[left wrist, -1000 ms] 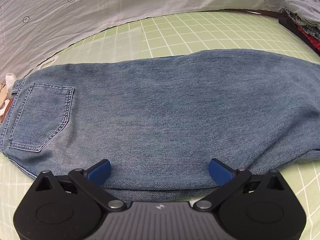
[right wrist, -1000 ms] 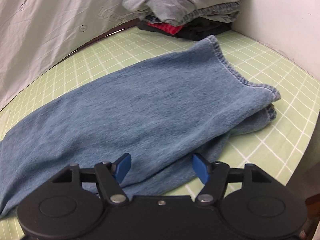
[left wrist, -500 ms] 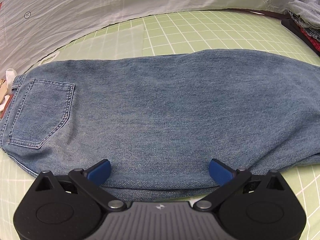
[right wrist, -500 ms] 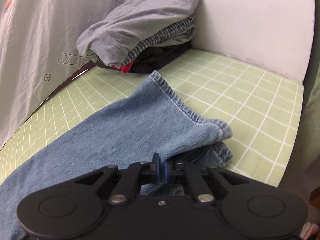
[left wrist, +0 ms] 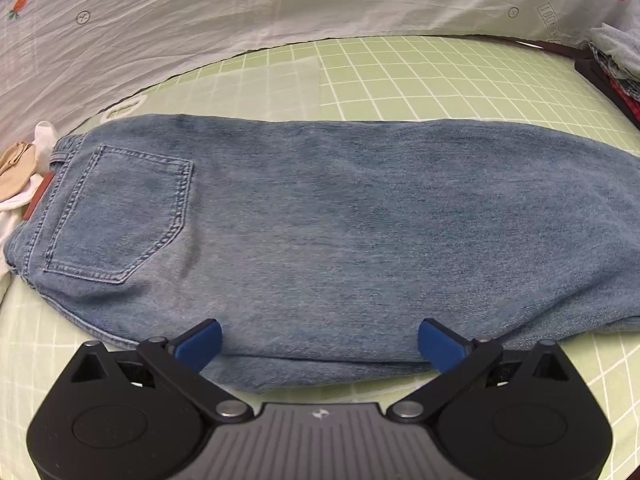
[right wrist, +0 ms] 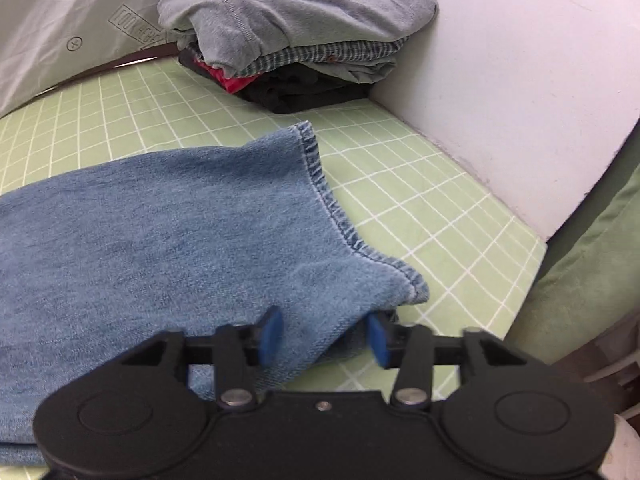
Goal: Fold clothes
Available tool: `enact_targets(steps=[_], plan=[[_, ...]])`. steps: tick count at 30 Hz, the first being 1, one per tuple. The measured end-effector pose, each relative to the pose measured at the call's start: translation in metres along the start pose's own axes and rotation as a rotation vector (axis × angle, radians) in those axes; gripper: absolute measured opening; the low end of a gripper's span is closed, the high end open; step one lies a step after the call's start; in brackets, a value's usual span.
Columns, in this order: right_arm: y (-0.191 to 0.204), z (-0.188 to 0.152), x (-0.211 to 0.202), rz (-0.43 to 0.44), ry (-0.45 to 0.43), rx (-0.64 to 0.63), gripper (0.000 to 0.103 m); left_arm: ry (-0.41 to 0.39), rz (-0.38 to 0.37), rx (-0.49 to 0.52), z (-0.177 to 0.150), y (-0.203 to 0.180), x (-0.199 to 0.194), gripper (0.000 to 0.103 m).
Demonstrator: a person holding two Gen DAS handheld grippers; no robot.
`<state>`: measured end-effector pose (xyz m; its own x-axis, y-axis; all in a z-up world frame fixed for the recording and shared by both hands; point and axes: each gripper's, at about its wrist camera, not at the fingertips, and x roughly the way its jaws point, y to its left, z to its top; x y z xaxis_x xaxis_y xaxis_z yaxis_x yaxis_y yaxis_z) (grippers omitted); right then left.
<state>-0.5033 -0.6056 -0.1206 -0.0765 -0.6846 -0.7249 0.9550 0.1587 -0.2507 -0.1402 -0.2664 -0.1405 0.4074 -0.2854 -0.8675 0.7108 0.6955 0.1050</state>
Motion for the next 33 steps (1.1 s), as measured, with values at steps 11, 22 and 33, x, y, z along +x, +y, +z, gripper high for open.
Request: enact_targets(steps=[11, 22, 33], plan=[[0.118, 0.001, -0.076, 0.168, -0.112, -0.146, 0.095, -0.008, 0.035, -0.175, -0.010, 0.093, -0.008, 0.103], [0.250, -0.025, -0.110, 0.346, -0.017, -0.221, 0.096, -0.020, 0.052, -0.277, 0.000, 0.189, 0.012, 0.103], [0.291, -0.025, -0.103, 0.310, 0.036, -0.135, 0.102, -0.062, 0.021, -0.461, 0.010, 0.274, 0.044, 0.103]])
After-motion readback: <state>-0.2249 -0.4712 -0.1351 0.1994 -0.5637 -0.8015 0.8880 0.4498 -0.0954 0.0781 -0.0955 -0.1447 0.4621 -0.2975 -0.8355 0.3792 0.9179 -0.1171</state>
